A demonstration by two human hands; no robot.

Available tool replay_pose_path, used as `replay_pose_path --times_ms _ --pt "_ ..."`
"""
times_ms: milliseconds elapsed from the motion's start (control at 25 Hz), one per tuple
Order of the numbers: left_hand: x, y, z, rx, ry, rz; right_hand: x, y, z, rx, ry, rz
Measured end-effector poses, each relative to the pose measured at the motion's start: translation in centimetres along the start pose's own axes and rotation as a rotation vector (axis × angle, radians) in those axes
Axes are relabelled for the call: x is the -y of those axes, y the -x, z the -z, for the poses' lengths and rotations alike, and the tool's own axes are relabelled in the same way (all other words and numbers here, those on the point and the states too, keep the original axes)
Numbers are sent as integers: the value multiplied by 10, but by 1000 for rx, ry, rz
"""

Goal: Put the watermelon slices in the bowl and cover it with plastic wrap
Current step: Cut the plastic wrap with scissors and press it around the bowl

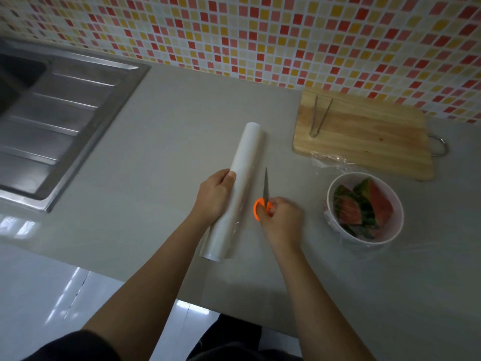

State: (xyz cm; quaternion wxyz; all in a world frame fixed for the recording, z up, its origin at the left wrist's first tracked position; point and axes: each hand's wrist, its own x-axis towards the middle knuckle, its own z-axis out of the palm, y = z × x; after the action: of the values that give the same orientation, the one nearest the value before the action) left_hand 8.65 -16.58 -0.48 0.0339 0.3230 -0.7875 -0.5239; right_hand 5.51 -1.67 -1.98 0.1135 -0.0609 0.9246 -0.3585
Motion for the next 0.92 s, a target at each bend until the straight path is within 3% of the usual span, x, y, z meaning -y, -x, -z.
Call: replay_pose_path --times_ms 120,520,720,840,920 --pt "7 1 -3 -20 -156 -82 5 1 -2 0 151 15" --pt "10 7 -10 -81 -247 -78 0 13 -8 -10 150 79" --pt "8 6 -6 -98 -251 -63 16 14 11 -196 -9 151" --pt "-4 8 -3 -139 -279 -89 20 4 59 -467 -171 211" --pt "-16 11 -4 -256 -337 -241 -2 -11 109 -663 -249 175"
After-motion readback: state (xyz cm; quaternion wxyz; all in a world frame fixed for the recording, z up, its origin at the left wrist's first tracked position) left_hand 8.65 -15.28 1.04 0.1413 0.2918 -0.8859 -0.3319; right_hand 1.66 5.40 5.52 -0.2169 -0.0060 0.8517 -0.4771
